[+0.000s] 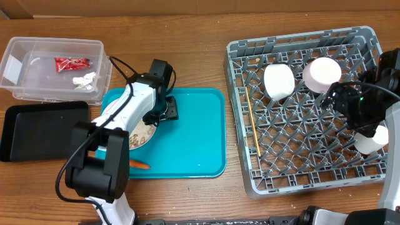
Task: Sort waste into correct bins and load items into the dishwasher
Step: 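Grasp the rim of the white plate with the left gripper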
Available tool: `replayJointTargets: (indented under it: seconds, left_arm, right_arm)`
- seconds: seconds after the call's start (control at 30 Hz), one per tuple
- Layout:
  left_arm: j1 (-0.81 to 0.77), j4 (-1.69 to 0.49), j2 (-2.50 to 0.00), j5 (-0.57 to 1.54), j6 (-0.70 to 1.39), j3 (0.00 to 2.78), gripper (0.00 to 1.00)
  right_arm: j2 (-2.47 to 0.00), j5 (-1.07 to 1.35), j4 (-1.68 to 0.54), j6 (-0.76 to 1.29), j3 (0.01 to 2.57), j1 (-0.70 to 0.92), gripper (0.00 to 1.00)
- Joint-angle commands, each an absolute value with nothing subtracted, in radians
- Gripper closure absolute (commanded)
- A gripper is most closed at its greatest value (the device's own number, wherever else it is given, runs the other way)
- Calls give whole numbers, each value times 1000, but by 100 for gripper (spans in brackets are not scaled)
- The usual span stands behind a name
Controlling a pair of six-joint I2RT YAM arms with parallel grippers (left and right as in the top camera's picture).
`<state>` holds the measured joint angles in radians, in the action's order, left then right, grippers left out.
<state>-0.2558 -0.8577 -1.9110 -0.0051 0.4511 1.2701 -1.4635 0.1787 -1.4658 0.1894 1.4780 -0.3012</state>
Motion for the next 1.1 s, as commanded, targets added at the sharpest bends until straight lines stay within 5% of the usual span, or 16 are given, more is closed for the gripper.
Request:
replayJointTargets:
  seconds: [0.0,0.1,0.3,0.47,1.07]
  left_arm:
    - [-263,-849,-1947,-41,488,1269,42]
    - [-263,-850,-1979,-31,496,1269,47]
    - [-263,-881,-2020,-24,495,1270,83]
    - [-262,-897,-2019,-34,494,1281,96]
    - [-265,-1174,-2019,-143,532,1515,96]
  right_arm:
    - [-1455,185,-1464,185,1477,-303,0]
    - [-1455,185,-1463,185,1477,-303,0]
    - [-1455,185,-1463,185,1477,-303,0]
    - [-1455,185,-1463,185,1477,-303,0]
    - [-1455,184,-1463,185,1477,-303,0]
